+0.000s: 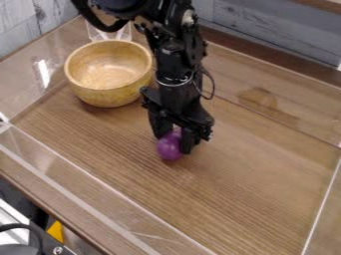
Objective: Put the purple eggplant in the brown bowl
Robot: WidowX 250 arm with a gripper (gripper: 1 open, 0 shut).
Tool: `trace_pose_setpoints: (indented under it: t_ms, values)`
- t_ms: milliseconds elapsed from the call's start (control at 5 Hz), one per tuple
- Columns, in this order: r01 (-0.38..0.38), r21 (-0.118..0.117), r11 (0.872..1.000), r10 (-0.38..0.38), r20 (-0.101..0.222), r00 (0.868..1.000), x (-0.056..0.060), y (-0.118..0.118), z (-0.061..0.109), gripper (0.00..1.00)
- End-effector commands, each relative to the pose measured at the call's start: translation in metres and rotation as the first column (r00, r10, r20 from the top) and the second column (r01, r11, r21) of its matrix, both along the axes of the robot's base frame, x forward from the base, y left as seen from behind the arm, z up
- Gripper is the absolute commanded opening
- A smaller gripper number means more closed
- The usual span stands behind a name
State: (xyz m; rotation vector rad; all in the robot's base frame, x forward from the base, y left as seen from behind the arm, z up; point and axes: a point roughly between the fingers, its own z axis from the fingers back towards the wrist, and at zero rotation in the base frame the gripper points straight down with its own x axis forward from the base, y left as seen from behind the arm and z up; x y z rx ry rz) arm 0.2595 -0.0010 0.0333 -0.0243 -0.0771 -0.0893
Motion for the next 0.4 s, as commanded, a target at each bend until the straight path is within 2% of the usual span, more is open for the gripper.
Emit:
trace_pose_setpoints:
  t_ms: [0,200]
  values:
    - [0.01,-0.009,1.0,-0.009,0.03,1.0,0.003,-0.0026,0.0123,0.0]
    - [0.008,-0.016,1.0,-0.007,0.026,1.0,0.0026,-0.0011,0.0169,0.0]
